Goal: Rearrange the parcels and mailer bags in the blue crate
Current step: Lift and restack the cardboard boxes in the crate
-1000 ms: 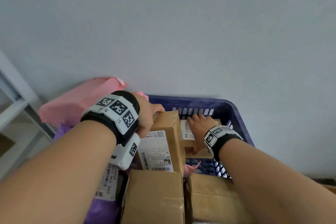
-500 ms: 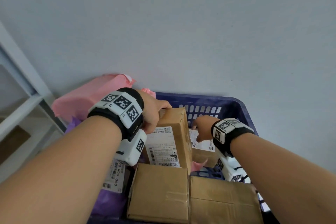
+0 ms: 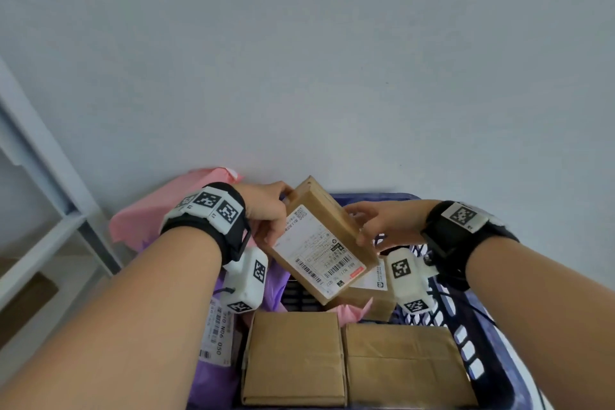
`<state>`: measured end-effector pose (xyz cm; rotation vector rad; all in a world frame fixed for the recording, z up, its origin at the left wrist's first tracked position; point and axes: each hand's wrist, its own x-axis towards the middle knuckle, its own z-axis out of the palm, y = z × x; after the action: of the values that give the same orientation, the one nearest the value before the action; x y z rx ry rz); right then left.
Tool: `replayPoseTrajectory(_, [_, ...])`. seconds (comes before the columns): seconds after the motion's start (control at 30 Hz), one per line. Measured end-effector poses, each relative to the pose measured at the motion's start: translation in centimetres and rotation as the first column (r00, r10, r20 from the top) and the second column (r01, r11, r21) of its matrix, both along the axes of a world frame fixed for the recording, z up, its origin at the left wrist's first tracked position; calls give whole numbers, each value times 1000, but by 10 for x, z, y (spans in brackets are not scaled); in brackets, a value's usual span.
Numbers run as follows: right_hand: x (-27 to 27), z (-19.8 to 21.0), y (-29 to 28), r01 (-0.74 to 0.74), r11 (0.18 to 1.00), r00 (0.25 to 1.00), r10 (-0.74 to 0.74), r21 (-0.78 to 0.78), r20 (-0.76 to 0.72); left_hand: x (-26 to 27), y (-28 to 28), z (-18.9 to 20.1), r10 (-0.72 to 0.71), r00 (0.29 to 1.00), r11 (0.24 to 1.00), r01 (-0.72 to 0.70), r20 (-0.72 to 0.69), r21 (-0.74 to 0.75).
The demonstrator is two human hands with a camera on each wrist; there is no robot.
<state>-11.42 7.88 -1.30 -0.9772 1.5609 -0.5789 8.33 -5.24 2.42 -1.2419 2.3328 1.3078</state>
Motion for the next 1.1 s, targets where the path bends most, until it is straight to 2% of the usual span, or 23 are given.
replayPoseTrajectory(0.07, [2,5,1,3,999,1000,-3,-51,4,-1,-2,-2,45,998,997,-42,-51,58])
replayPoseTrajectory(0.17, [2,5,-5,38,990,981,-63,-137,-183,1,-7,-4,104,987,990,-91,-126,106])
replayPoseTrajectory(0.2, [1,6,-5,41,986,979,-72,-160,-193,2,-9,-5,90,988,992,-78,-128,95])
replayPoseTrajectory(0.33, [-13,14,0,33,982,999,-36,-188,-11,3,-10,-5,63,975,988,-30,-213,154])
replayPoseTrajectory(0.4, [-18,19,5,54,979,998,-50,-199,26,-1,-8,0,64,962,992,-33,-265,120])
replayPoseTrajectory(0.5, [-21,23,7,161,957,987,-150,-242,60,-9,-10,4,88,948,996,-80,-306,39])
replayPoseTrajectory(0.57, [-17,28,4,269,903,960,-280,-335,14,-14,-13,4,112,946,994,-112,-305,19])
replayPoseTrajectory(0.63, [-9,35,0,297,827,894,-416,-477,-164,-18,-14,2,169,937,986,-164,-307,43])
replayPoseTrajectory(0.7, [0,42,-2,183,816,841,-419,-549,-342,-22,-10,1,257,917,966,-234,-305,110])
replayPoseTrajectory(0.77, [11,46,-4,-22,869,788,-289,-494,-543,-27,-7,-1,312,910,947,-276,-273,165])
replayPoseTrajectory(0.83, [19,47,-5,-215,916,627,-137,-339,-767,-33,-6,-4,320,920,936,-270,-228,224])
replayPoseTrajectory(0.87, [20,46,-6,-264,926,541,-88,-269,-836,-37,-5,-6,311,927,934,-257,-209,248])
replayPoseTrajectory(0.9, [20,46,-7,-284,935,480,-56,-215,-875,-41,-3,-8,301,933,933,-245,-198,265])
replayPoseTrajectory(1.03, [15,34,-7,-275,959,381,36,-76,-924,-53,10,-21,306,938,912,-239,-166,333])
replayPoseTrajectory(1.1, [14,20,-7,-296,955,301,85,-8,-950,-59,17,-28,324,936,903,-263,-138,340])
